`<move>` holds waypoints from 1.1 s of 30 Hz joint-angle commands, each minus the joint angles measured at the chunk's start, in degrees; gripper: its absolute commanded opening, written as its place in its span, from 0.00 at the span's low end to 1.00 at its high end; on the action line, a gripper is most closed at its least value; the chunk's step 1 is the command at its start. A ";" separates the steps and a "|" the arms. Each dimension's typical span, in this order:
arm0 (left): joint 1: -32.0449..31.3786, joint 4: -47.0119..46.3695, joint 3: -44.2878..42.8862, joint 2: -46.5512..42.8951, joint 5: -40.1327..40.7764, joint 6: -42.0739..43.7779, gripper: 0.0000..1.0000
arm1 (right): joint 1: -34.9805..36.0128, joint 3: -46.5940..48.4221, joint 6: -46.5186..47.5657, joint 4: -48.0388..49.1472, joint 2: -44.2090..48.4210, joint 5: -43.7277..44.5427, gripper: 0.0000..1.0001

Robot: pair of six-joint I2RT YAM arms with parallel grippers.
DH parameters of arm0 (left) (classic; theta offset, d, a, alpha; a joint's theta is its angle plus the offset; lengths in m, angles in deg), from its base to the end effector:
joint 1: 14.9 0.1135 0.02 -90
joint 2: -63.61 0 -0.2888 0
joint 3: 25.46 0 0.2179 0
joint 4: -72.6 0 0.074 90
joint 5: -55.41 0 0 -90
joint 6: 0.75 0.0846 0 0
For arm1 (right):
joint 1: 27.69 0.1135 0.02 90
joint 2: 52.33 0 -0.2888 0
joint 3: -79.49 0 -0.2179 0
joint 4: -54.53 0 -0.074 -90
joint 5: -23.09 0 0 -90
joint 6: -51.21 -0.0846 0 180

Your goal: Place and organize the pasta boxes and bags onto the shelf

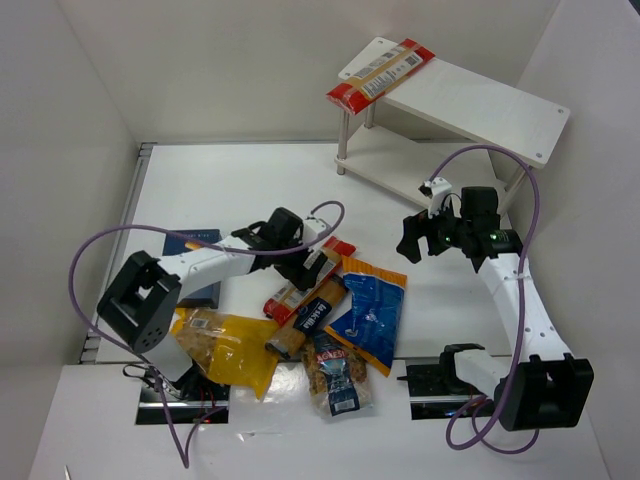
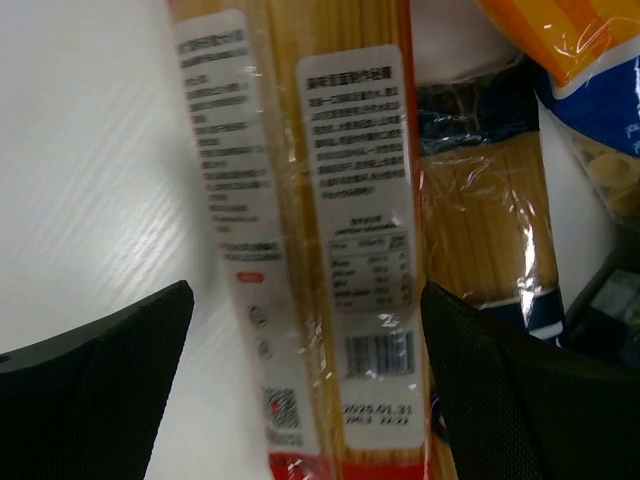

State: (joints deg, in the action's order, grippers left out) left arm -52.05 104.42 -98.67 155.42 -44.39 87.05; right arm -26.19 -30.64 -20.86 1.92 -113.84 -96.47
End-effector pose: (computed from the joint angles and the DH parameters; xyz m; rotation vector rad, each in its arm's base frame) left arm 0.2590 -0.2143 0.2114 0.8244 2.3618 -0.5047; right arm 0.2024 0.0470 0.2960 -0.6259 2.1734 0.4515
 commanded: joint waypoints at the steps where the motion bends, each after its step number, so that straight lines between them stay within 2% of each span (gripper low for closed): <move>1: -3.53 -2.92 -1.92 3.54 3.29 -2.81 1.00 | 0.52 1.22 0.61 -0.03 1.49 -1.46 0.99; 13: -4.60 -4.76 -5.35 12.95 8.39 -2.90 0.99 | 0.52 1.22 1.67 -0.03 3.33 -2.61 0.99; 18: -4.60 -1.86 -7.63 18.05 9.80 -2.90 0.91 | 0.52 0.69 1.67 -0.03 5.18 -3.13 0.99; 21: -4.60 0.16 -9.03 20.16 10.95 -3.60 0.90 | 0.52 0.16 1.67 -0.03 5.71 -3.66 0.99; 25: -4.60 1.91 -11.40 23.05 12.35 -4.13 0.78 | 0.52 0.16 2.19 -0.03 5.71 -4.19 0.99; 27: -4.60 2.53 -12.11 23.93 12.35 -4.13 0.56 | 0.52 0.16 2.19 -0.03 5.71 -4.19 0.99; 28: -4.60 3.14 -12.11 24.90 12.35 -4.13 0.35 | 0.52 0.16 2.19 -0.03 5.71 -4.19 0.99; 29: -4.60 4.02 -12.90 25.43 12.35 -4.83 0.07 | 0.52 0.16 2.19 -0.03 5.71 -4.19 0.99; 30: -4.60 4.03 -13.69 25.96 13.05 -4.83 0.00 | 0.52 0.16 2.19 -0.03 5.71 -4.19 0.99; 33: -4.60 4.64 -12.74 24.48 13.58 -4.84 0.00 | 0.52 0.16 2.19 -0.03 6.23 -4.19 0.99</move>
State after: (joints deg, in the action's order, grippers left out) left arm -56.59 104.00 -115.87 174.07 -34.80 81.78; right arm -26.17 -30.64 -19.39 1.86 -109.10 -99.32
